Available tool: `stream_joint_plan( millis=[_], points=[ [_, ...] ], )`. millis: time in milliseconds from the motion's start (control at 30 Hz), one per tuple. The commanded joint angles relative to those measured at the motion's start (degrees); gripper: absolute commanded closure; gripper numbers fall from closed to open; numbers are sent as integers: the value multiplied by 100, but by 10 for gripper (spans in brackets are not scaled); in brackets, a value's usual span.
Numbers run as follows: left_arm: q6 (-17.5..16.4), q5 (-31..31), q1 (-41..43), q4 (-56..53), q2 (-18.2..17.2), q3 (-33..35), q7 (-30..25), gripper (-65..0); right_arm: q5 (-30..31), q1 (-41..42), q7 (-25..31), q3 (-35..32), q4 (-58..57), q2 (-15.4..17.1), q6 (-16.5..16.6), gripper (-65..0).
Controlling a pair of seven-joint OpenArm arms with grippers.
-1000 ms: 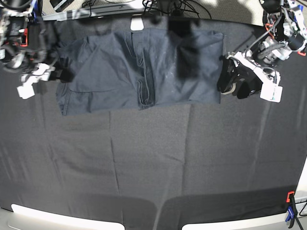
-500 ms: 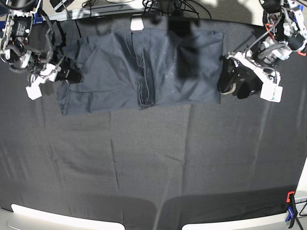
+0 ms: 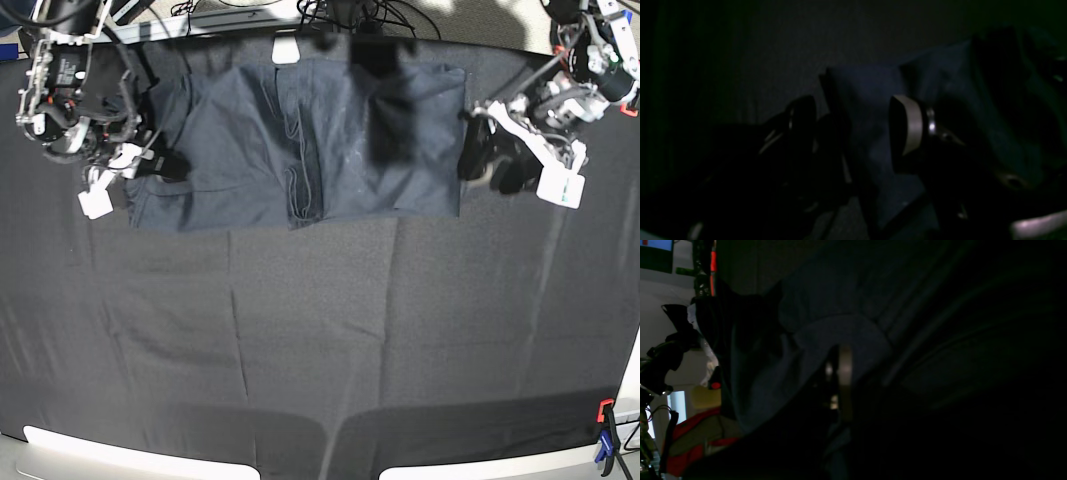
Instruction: Layout the t-shirt on the table in an organized manner, then fold the t-shirt properly
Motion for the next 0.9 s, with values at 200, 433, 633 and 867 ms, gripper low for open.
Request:
stream_joint_plan(
  millis=[200, 433, 633, 867],
  points=[
    [-52, -131, -7, 70, -33, -9, -138, -322, -129, 63, 46, 76, 564, 708, 52, 0],
    [-52, -131, 140, 70, -33, -9, -195, -322, -120, 26, 44, 107, 1521, 815, 52, 0],
    [-52, -131, 151, 70, -31, -9, -199, -322, -140, -140, 46, 90, 3757, 37, -267, 0],
    [-52, -131, 153, 70, -31, -9, -175, -322, -1036, -140, 63, -944, 5165, -1056, -354, 0]
  ],
)
